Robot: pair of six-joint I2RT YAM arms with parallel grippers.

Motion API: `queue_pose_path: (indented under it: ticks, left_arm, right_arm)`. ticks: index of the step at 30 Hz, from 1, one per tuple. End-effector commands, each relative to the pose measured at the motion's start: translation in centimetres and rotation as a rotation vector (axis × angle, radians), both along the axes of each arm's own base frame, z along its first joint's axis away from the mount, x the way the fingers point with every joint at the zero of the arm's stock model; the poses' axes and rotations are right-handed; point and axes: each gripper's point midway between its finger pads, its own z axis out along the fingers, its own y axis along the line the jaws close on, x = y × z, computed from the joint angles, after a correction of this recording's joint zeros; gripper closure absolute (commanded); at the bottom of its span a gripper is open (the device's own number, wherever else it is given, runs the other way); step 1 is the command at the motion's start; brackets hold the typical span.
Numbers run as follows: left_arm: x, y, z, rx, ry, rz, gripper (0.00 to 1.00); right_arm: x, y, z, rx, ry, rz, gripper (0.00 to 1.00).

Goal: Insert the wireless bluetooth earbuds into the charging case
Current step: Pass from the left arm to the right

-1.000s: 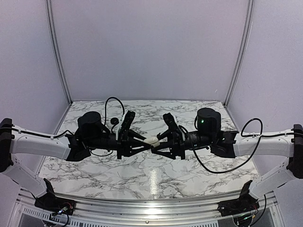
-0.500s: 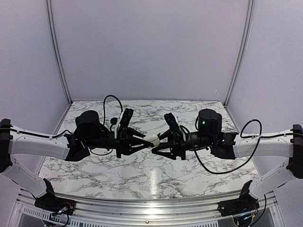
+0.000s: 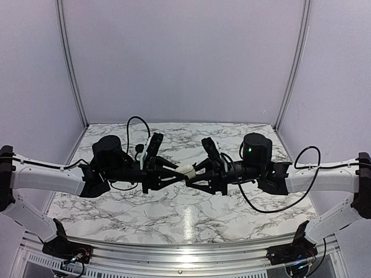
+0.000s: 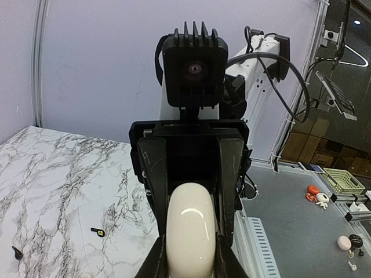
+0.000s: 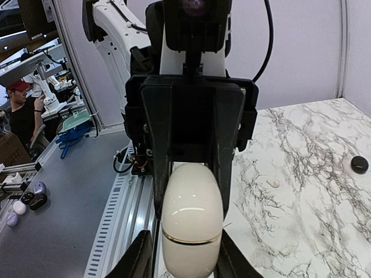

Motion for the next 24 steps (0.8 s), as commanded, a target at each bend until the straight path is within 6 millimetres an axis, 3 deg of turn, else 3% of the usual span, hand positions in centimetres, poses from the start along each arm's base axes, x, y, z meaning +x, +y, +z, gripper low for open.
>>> queue_pose_path:
  ticks: [1, 9, 24]
  left_arm:
    - [0.04, 0.16, 1.65, -0.052, -0.027, 0.001, 1.0]
    - [0.08, -0.09, 1.55, -0.05, -0.024, -0.006, 1.0]
    - [0.13, -0.27, 1.12, -0.041, -0.016, -0.011, 1.0]
  right_arm:
    - [0.05, 0.2, 1.7, 0.045, -0.027, 0.009, 0.65]
    - [0.09, 0.25, 1.82, 0.047, -0.028, 0.01, 0.73]
    - [0.37, 0.34, 1.7, 0.042, -0.02, 0.005, 0.68]
